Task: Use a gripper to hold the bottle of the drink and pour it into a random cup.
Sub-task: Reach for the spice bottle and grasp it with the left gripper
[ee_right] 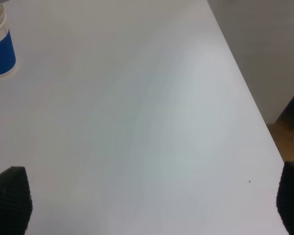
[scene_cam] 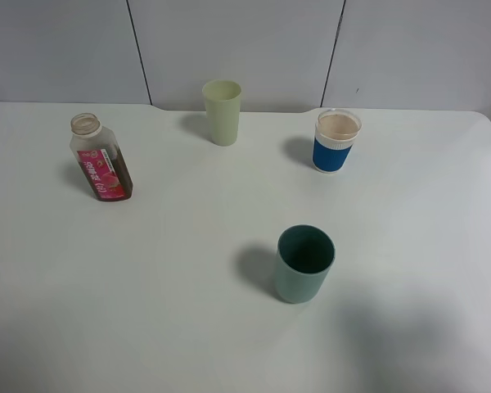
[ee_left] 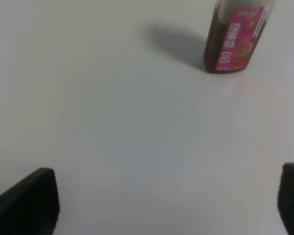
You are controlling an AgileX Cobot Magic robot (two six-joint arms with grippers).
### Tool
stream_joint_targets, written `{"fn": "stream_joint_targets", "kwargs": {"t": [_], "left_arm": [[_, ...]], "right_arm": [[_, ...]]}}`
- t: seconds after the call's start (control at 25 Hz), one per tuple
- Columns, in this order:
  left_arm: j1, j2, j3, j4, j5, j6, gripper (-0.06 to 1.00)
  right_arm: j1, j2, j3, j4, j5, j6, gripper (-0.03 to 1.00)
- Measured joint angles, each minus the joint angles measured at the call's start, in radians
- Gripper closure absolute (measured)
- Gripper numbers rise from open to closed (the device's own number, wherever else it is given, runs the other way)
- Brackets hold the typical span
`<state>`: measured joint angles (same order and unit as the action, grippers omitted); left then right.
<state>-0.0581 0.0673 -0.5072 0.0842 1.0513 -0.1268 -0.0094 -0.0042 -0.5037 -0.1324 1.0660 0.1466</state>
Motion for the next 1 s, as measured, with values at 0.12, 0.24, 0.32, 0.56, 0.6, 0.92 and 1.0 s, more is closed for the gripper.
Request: {"fn": "stream_joint_targets", "kwargs": {"t": [0.12,0.24,0.32,0.56,0.6,0.92,1.0], "left_arm": [[0.000,0.000,0.000,0.000,0.000,0.000,0.10],[0.000,0.000,0.000,0.000,0.000,0.000,0.10],[0.000,0.000,0.000,0.000,0.000,0.000,0.10],[0.000,0.000,0.000,0.000,0.000,0.000,0.10],[0.000,0.000,0.000,0.000,0.000,0.000,0.10],[0.000,0.096,-0.013,-0.029,-0.034,0.001,0.10],[0.000,0.140,-0.019,-0.051,-0.111,0.001,0.10]], "right_arm": [[0.000,0.000,0.000,0.000,0.000,0.000,-0.03],[0.000,0.000,0.000,0.000,0.000,0.000,-0.03],[0.000,0.000,0.000,0.000,0.000,0.000,-0.03],[0.000,0.000,0.000,0.000,0.000,0.000,-0.03],[0.000,0.000,0.000,0.000,0.000,0.000,-0.03],[0.000,0.000,0.000,0.000,0.000,0.000,-0.03],[0.000,0.000,0.000,0.000,0.000,0.000,-0.03]]}}
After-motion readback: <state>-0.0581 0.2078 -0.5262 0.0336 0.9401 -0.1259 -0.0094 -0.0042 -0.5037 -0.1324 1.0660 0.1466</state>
